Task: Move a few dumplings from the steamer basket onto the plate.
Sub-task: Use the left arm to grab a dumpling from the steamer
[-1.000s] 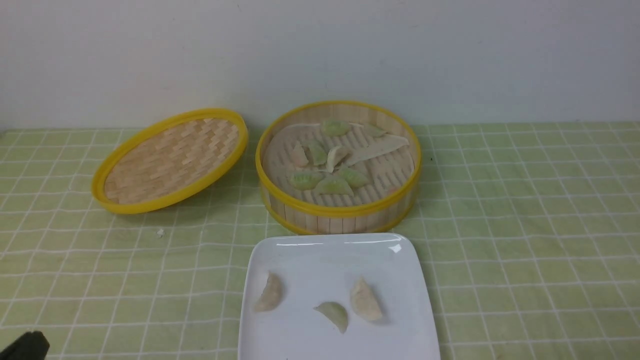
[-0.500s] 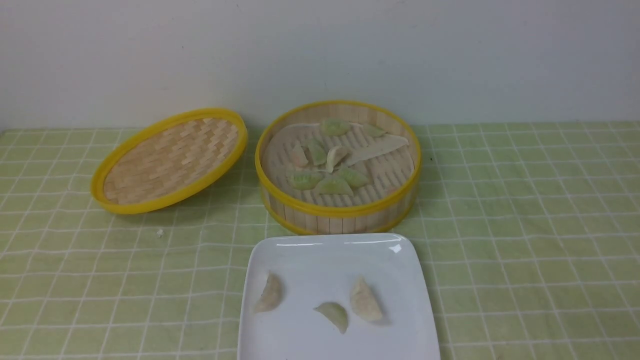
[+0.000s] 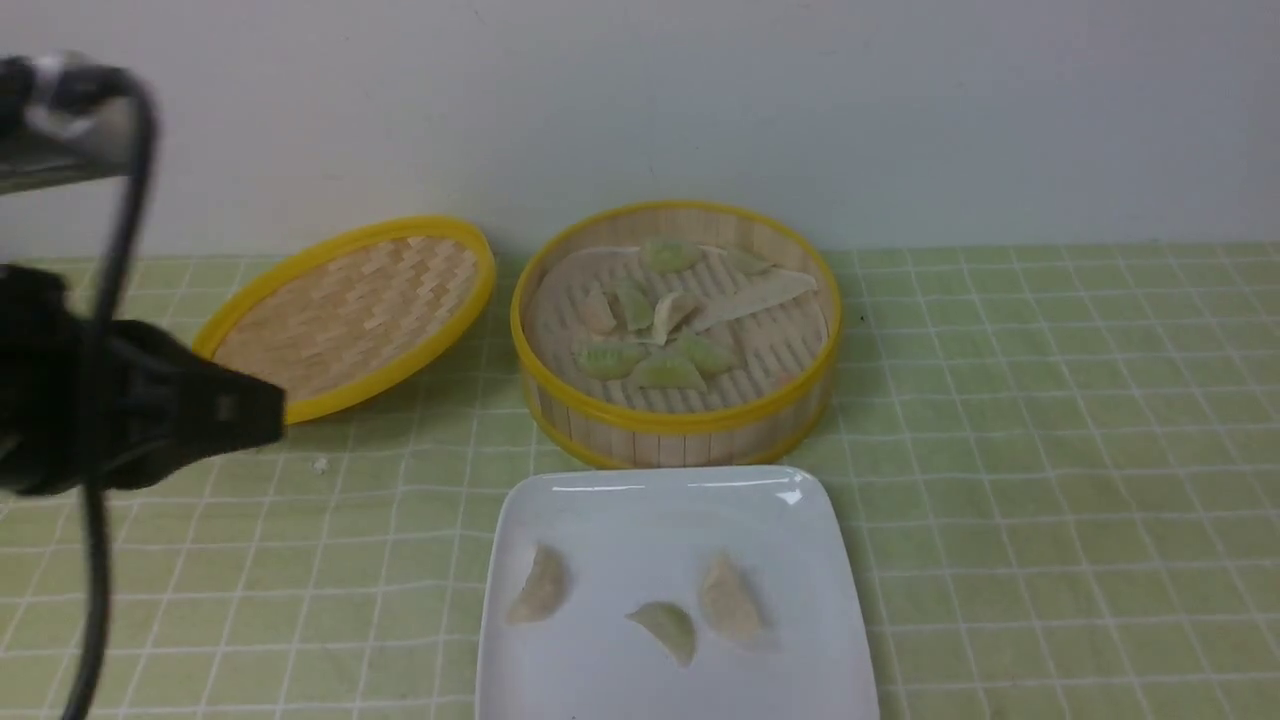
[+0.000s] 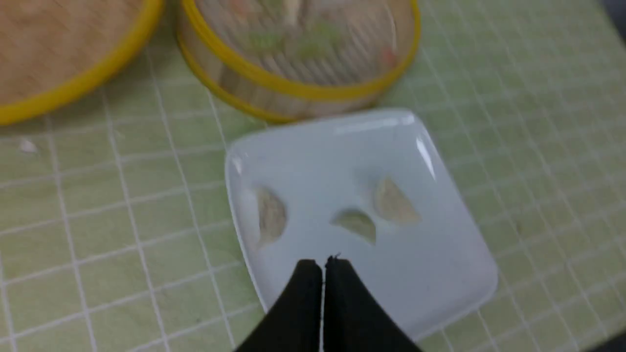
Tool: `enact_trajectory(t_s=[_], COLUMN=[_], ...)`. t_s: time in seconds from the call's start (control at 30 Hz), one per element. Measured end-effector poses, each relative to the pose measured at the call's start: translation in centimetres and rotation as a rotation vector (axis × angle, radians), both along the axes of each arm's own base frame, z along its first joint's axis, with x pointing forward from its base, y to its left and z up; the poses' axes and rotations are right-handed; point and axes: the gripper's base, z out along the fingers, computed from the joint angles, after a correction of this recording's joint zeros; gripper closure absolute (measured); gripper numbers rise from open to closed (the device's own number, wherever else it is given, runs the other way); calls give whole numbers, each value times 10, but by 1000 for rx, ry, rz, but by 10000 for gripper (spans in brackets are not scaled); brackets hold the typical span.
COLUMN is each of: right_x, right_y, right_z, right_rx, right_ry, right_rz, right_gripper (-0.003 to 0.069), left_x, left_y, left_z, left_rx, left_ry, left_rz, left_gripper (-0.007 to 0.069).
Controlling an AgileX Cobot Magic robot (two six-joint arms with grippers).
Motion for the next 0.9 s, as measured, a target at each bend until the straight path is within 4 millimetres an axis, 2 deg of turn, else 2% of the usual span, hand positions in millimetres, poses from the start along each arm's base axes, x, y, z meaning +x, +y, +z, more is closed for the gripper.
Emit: enact_trajectory(t_s=[0.13,0.17,0.2,0.27,0.3,0.4,0.53,0.63,0.67,0.73,0.9], right_x=[25,26,41,59,61,85,91,90,90,90,90], right_y=[8,9,11,12,13,16,17,18,18,18,18], right_z=[30,30,39,48,47,51,47,47,47,47,48], right_rx=[-242,-256,-333,-374,-375,-380,-371,-367,-367,-365,-343], right_ry=[233,257,331,379,388,431,458,459,460,461,470], right_rz=[176,190,250,283,286,302,315,320,320,320,313], right_gripper=[673,673,673,673,673,673,673,673,673,673,673], left_x=[56,61,79,100,104,135,172,193,194,213,244], left_y=[-13,-15,-24,-36,-39,-62,-84,-96,-98,-109,-126], left_z=[-21,-20,-26,-26,-27,-32,-47,-57,-58,-67,-96], left_rx=[62,71,105,148,161,233,327,370,374,395,482], left_ry=[94,88,100,87,87,85,79,67,65,47,-6], left_rz=[-143,-156,-206,-255,-267,-349,-421,-448,-452,-467,-492], left_gripper=[631,631,631,631,631,631,631,631,631,629,552])
